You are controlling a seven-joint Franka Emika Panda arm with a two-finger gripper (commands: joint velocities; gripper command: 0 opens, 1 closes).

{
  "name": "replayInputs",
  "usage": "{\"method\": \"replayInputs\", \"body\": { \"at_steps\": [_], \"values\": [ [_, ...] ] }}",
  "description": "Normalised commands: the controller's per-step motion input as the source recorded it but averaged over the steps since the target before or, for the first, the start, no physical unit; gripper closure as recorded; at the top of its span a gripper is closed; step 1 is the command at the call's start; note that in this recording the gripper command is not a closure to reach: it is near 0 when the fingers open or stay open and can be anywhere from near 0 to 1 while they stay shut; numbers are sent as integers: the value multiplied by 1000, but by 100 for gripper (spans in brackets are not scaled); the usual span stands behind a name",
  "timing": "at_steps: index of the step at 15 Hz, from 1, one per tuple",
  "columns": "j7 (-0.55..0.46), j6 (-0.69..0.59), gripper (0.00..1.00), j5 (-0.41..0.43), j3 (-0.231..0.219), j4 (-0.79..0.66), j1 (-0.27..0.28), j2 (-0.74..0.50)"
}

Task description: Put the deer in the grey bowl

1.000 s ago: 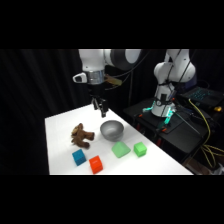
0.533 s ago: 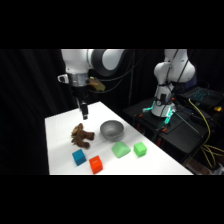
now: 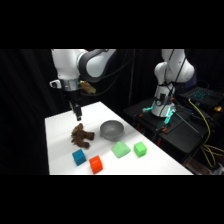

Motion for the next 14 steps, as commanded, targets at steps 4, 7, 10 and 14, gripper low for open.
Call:
{"method": "replayInputs", "body": {
  "at_steps": [4,7,10,14],
  "values": [
    [-677,58,0,91,133,301,-188,247],
    [-523,144,0,98,139,288,-149,370],
    [-435,161,0,112,149,254,-130,370],
    [-433,135,0,96,131,190,-159,218]
  ]
}}
